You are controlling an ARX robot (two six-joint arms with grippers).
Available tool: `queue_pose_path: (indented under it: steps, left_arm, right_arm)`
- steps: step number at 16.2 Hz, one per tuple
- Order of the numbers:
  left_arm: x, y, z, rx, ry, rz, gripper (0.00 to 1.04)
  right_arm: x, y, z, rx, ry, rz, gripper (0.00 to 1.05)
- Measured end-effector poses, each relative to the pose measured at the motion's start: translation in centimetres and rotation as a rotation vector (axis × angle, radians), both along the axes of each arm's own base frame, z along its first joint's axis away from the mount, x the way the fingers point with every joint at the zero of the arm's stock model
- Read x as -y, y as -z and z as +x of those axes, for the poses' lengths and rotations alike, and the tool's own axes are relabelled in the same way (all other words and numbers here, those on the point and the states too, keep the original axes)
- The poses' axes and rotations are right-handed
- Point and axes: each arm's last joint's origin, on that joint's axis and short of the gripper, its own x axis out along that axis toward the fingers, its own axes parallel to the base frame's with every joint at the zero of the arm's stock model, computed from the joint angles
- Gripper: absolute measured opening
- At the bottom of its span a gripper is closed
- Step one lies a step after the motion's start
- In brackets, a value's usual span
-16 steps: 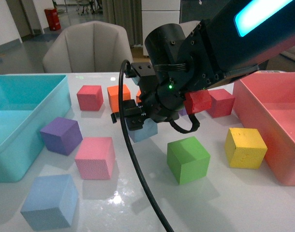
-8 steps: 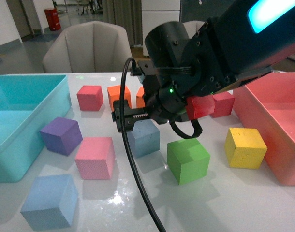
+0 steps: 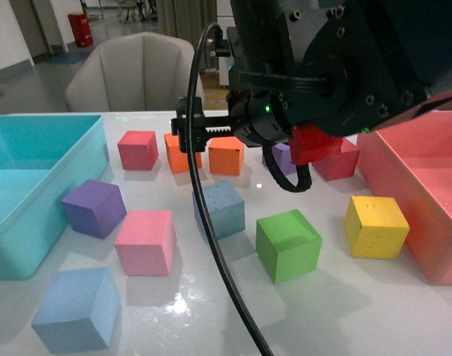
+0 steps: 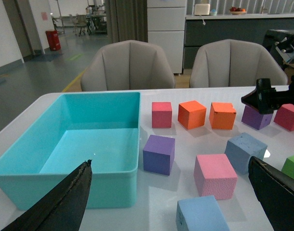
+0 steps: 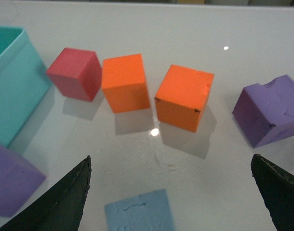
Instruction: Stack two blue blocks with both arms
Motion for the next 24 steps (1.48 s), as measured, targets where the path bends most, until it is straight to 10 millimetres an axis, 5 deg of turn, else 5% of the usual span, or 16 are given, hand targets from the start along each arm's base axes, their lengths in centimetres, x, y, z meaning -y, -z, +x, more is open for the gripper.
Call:
queue_pose_path:
  steps: [5, 6, 8, 9, 11, 12, 13, 14, 16, 18, 24]
  left_arm:
    - [0.0, 0.0, 0.0, 0.0, 0.0, 0.0, 0.98]
    - [0.0, 0.0, 0.0, 0.001, 0.006, 0.0, 0.98]
    - [-0.1, 0.1, 0.0, -0.007, -0.01, 0.0, 0.98]
    - [0.0, 0.0, 0.0, 0.003, -0.006, 0.0, 0.98]
    - [0.0, 0.0, 0.0, 0.0, 0.0, 0.0, 0.98]
    - [0.0, 0.0, 0.0, 0.002, 0.0, 0.0, 0.98]
    - [0.0, 0.0, 0.0, 0.0, 0.001, 0.0, 0.98]
    - [0.0, 0.0, 0.0, 0.0, 0.0, 0.0, 0.98]
    - [0.0, 0.0, 0.0, 0.0, 0.0, 0.0, 0.98]
    - [0.0, 0.0, 0.0, 0.0, 0.0, 0.0, 0.98]
    - [0.0, 0.0, 0.0, -0.001, 0.0, 0.0, 0.98]
  right_arm:
    - [-0.1, -0.9, -0.1, 0.187, 0.15, 0.061, 0.98]
    - [1.5, -1.1, -2.1, 0.182, 0.158, 0.057, 0.98]
    - [5.8, -1.2, -10.4, 0.216, 0.232, -0.022, 0.89]
    - [7.7, -3.4, -15.0, 0.338, 0.283, -0.018, 0.8]
    - [14.0, -8.4, -20.6, 0.544, 0.323, 0.054, 0.58]
    - [16.9, -6.4, -22.4, 0.479, 0.364, -0.016, 0.45]
    - [18.3, -3.4, -24.2, 0.358, 0.339, -0.085, 0.34]
    - [19.0, -2.4, -25.6, 0.347, 0.312, -0.087, 0.21]
    - [20.2, -4.8, -26.6, 0.504, 0.327, -0.027, 0.02]
    - [20.9, -3.0, -27.4, 0.438, 0.324, -0.054, 0.02]
    - [23.0, -2.1, -29.4, 0.474, 0.34, -0.047, 0.02]
